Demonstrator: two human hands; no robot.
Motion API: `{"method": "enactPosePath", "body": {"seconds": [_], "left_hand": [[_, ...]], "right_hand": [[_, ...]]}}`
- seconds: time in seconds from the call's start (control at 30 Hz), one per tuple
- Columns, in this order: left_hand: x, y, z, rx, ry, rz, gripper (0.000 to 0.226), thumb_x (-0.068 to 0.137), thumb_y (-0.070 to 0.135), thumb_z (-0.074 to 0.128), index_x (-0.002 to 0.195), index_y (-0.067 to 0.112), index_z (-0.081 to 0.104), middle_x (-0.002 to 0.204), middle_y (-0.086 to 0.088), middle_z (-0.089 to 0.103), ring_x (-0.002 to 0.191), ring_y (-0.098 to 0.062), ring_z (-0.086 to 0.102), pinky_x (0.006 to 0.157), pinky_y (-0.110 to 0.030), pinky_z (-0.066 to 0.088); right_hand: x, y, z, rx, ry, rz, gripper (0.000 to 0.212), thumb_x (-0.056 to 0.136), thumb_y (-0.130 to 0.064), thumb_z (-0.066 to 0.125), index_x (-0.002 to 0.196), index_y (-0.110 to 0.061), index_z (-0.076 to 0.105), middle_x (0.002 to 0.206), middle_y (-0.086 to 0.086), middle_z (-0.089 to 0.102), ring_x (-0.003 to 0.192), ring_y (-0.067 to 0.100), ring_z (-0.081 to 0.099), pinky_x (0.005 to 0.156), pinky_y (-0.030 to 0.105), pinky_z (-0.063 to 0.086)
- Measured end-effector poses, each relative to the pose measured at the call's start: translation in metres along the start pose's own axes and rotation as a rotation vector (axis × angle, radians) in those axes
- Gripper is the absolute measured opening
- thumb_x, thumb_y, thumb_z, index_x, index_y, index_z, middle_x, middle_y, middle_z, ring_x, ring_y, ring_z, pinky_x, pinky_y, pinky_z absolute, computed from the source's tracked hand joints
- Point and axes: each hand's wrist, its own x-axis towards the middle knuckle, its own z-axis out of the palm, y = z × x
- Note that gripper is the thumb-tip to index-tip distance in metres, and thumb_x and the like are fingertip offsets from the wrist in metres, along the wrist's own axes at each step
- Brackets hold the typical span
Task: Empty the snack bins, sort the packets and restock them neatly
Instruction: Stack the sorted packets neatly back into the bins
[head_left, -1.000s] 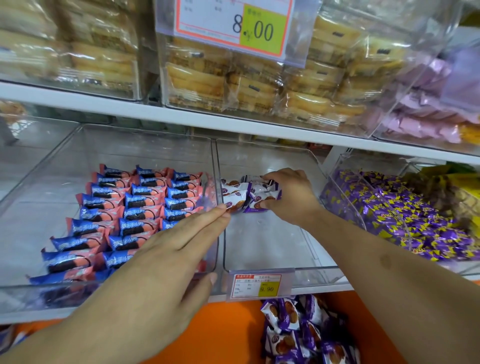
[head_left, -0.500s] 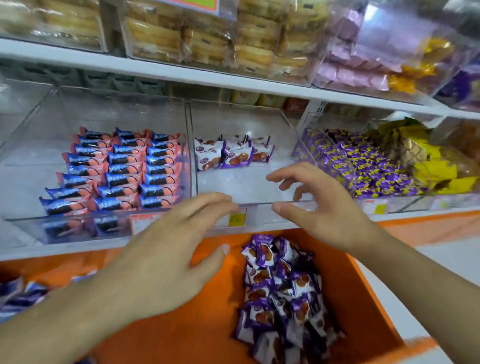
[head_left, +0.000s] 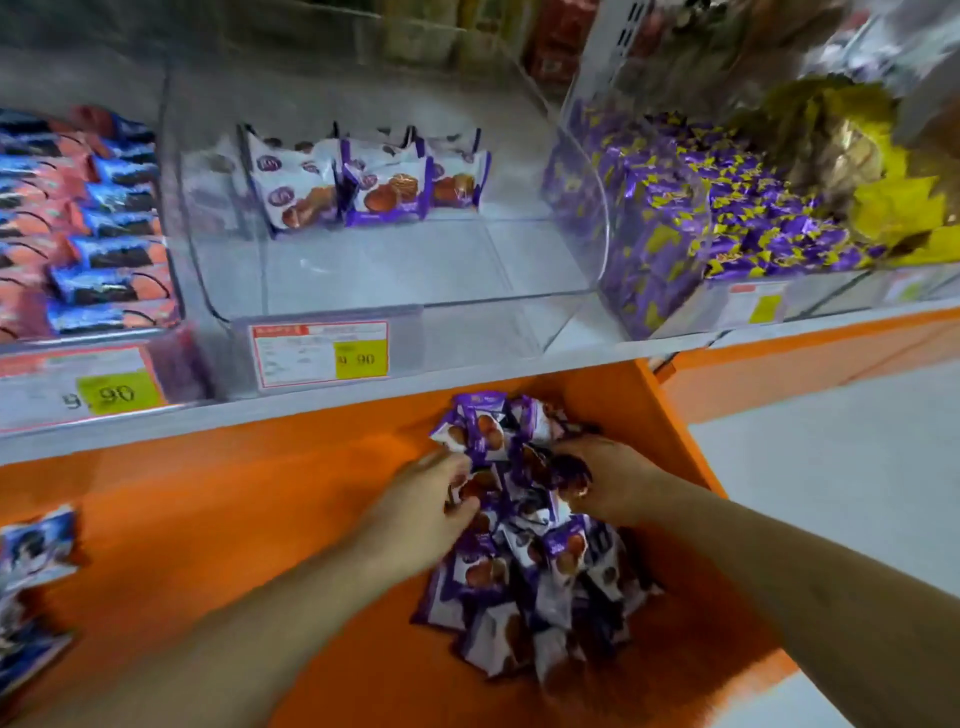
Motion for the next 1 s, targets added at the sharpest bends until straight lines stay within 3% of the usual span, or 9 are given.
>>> {"method": "enactPosePath", "body": {"seconds": [0.03,0.17,0.33,0.47,0.57,0.73,0.83,0.9,1.0], "left_hand": [[0.006,-0.001,0.011,-0.005,-0.021,-0.099,0.045,0.100,0.043,0.062,0.142,0.032,0.053,0.145,0.008,0.054,0.129,-0.015,0.053,0.106,-0.030,0.045],[0.019,-0.002,0.037,-0.014,-0.135,-0.135,0.055,0.102,0.042,0.060,0.153,0.031,0.042,0.156,0.002,0.045,0.139,-0.022,0.048,0.114,-0.038,0.043],[0.028,-0.016,0.046,-0.067,-0.142,-0.310,0.050,0.095,0.040,0.071,0.141,0.029,0.056,0.142,-0.002,0.054,0.123,-0.023,0.057,0.104,-0.038,0.051],[0.015,-0.015,0.043,-0.081,-0.161,-0.339,0.034,0.092,0.041,0.075,0.120,0.030,0.060,0.120,0.004,0.053,0.101,-0.017,0.058,0.082,-0.033,0.054],[0.002,-0.009,0.037,-0.121,-0.169,-0.324,0.029,0.093,0.037,0.075,0.111,0.029,0.054,0.106,0.008,0.059,0.083,-0.009,0.056,0.061,-0.027,0.043],[-0.029,-0.006,-0.007,-0.367,-0.046,-0.307,0.029,0.082,0.029,0.086,0.092,0.035,0.060,0.095,0.010,0.067,0.078,-0.009,0.065,0.059,-0.029,0.047],[-0.061,-0.002,-0.057,-0.554,-0.001,-0.267,0.030,0.079,0.014,0.087,0.090,0.028,0.064,0.092,-0.005,0.071,0.062,-0.021,0.070,0.061,-0.040,0.058],[-0.088,0.005,-0.095,-0.598,0.013,-0.225,0.028,0.083,0.000,0.082,0.095,0.016,0.063,0.092,-0.012,0.069,0.051,-0.014,0.064,0.053,-0.035,0.056],[-0.134,0.021,-0.149,-0.604,0.069,-0.191,0.029,0.082,-0.001,0.083,0.100,0.015,0.067,0.101,-0.012,0.068,0.059,-0.011,0.063,0.055,-0.032,0.060]], "right_hand": [[0.006,0.006,0.008,-0.002,0.009,0.024,0.050,0.091,-0.035,0.070,0.141,-0.030,0.062,0.137,0.000,0.067,0.125,0.022,0.061,0.103,0.029,0.049],[0.017,0.014,0.027,0.038,0.055,0.099,0.023,0.089,-0.037,0.073,0.108,-0.025,0.072,0.101,-0.003,0.073,0.095,0.018,0.069,0.077,0.028,0.053],[0.020,0.014,0.023,0.049,0.051,0.166,0.026,0.075,-0.045,0.083,0.093,-0.031,0.070,0.093,-0.009,0.069,0.087,0.011,0.065,0.076,0.031,0.058],[0.011,0.002,0.011,0.107,0.011,0.177,0.034,0.076,-0.045,0.088,0.098,-0.028,0.070,0.096,-0.007,0.069,0.085,0.011,0.066,0.076,0.034,0.061],[0.002,-0.009,-0.005,0.162,-0.004,0.152,0.041,0.075,-0.049,0.090,0.102,-0.032,0.064,0.101,-0.009,0.066,0.088,0.009,0.064,0.070,0.027,0.053],[-0.028,-0.051,-0.050,0.328,0.022,0.008,0.033,0.074,-0.043,0.093,0.093,-0.032,0.069,0.094,-0.008,0.075,0.087,0.008,0.072,0.083,0.040,0.060],[-0.058,-0.092,-0.077,0.464,0.024,-0.086,0.029,0.082,-0.024,0.090,0.104,-0.030,0.072,0.102,-0.009,0.075,0.099,-0.005,0.067,0.088,0.022,0.052],[-0.080,-0.122,-0.096,0.518,0.018,-0.163,0.042,0.084,-0.017,0.087,0.117,-0.036,0.069,0.109,-0.012,0.071,0.105,-0.005,0.067,0.087,0.017,0.051],[-0.116,-0.165,-0.121,0.706,0.022,-0.284,0.044,0.085,-0.001,0.084,0.116,-0.029,0.070,0.109,0.006,0.074,0.099,0.024,0.076,0.083,0.043,0.064]]}}
